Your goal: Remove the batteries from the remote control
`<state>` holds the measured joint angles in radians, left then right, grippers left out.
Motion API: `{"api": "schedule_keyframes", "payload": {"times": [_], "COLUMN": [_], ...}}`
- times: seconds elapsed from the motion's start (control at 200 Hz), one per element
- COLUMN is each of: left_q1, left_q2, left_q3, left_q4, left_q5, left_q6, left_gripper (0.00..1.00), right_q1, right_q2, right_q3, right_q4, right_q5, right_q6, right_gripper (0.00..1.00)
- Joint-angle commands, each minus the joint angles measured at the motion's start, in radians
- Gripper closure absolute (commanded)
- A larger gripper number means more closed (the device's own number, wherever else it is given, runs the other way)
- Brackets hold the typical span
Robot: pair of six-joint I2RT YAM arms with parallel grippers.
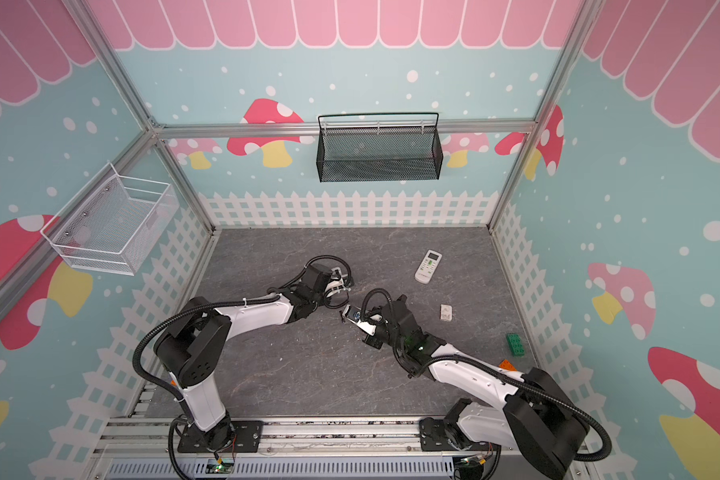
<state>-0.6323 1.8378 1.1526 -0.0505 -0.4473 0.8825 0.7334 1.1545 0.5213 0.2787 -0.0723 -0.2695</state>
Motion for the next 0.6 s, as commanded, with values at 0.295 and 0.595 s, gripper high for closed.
{"api": "schedule_keyframes", "payload": {"times": [0.295,0.595], "left_q1": [-0.165,-0.321], "left_q2": [-0.109,0.015], "left_q3": [0.208,0.224], "left_q4": [-0.466,-0.482], "left_q5": [0.224,0.329], "left_q6": [-0.78,-1.205], "left_gripper": [1.0,1.0], "right_q1": [-0.073,-0.076], "right_q2": [-0.321,-0.397], "right_q3": [-0.106,-0.029], "right_q4": [-0.224,-0.513], "right_q5": [0.231,0.285], "right_q6": [0.594,0.767], "right_gripper": [1.0,1.0]}}
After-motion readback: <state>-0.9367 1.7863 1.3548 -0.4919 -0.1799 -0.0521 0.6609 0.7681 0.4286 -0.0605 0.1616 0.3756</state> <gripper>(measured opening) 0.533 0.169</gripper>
